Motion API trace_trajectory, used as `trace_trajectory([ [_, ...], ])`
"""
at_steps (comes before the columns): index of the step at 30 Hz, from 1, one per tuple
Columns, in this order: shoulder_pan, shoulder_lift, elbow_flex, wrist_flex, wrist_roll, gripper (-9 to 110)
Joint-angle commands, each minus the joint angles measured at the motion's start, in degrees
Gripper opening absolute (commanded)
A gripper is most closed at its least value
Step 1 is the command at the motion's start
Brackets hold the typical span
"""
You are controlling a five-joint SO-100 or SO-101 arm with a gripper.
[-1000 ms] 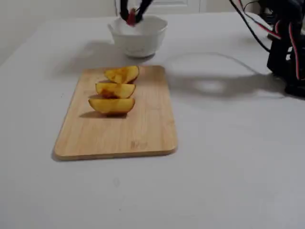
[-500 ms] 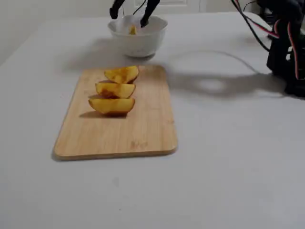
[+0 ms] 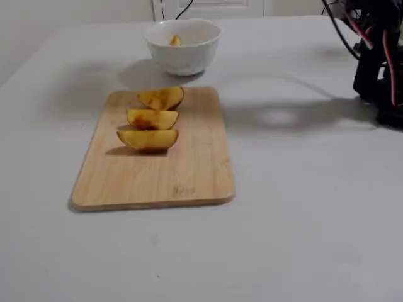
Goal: Pick up the leftmost apple slice from the cutting board and place it into the bowl
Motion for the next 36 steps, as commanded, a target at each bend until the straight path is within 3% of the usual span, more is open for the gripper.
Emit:
trace_trajectory([
  [1, -4.6, 22.8, -0.4, 1.9, 2.5, 0],
  [8, -11.3, 46.5, 3.1, 1.9, 3.3, 0],
  [16, -21.1, 76.9, 25.6, 1.5, 3.6, 0],
  [26, -24.1, 131.1, 104.3, -23.0, 2.1, 1],
  [36, -22.9, 131.3, 140.3, -31.2, 5.0, 0],
])
